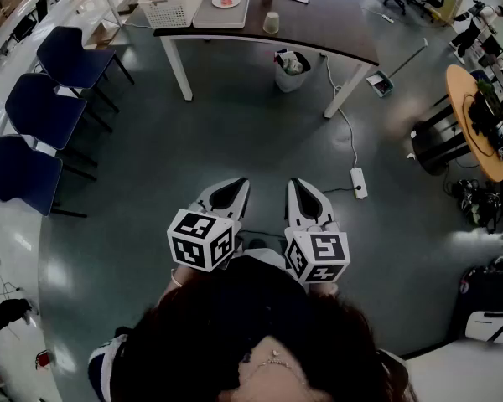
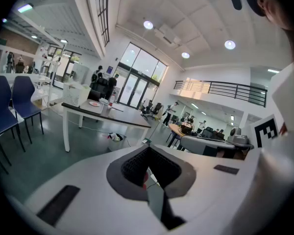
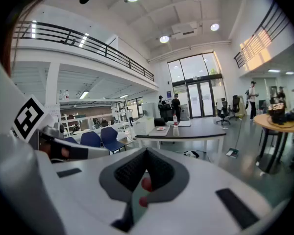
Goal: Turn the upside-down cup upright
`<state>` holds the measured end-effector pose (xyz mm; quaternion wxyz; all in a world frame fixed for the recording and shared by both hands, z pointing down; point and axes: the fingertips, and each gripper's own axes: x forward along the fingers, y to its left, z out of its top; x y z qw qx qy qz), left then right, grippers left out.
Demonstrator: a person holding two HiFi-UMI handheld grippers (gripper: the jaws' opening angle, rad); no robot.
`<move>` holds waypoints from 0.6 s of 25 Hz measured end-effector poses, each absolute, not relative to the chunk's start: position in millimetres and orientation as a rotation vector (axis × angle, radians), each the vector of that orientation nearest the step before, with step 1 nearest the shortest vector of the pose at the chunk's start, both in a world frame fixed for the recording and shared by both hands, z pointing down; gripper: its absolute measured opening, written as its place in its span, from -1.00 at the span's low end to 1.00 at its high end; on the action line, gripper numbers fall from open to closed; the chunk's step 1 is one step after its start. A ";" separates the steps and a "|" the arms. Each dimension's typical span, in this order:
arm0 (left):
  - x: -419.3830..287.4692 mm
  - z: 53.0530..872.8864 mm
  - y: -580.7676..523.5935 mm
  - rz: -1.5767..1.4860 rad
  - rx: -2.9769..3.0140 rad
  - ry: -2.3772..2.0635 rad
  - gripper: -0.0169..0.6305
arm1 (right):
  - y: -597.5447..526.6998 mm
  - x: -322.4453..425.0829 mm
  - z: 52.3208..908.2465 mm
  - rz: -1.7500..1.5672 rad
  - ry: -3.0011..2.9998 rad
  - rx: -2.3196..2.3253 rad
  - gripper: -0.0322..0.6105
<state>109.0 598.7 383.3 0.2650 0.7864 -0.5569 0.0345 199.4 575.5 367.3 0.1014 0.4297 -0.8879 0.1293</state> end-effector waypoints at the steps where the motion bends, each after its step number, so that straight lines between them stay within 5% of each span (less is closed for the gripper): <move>1: 109.5 383.9 599.2 0.096 2.123 -1.502 -0.96 | 575.9 199.9 367.3 0.382 -2.622 1.268 -0.85; 15: 122.6 390.0 588.3 0.127 2.104 -1.516 -0.96 | 564.0 211.7 367.3 0.376 -2.651 1.251 -0.85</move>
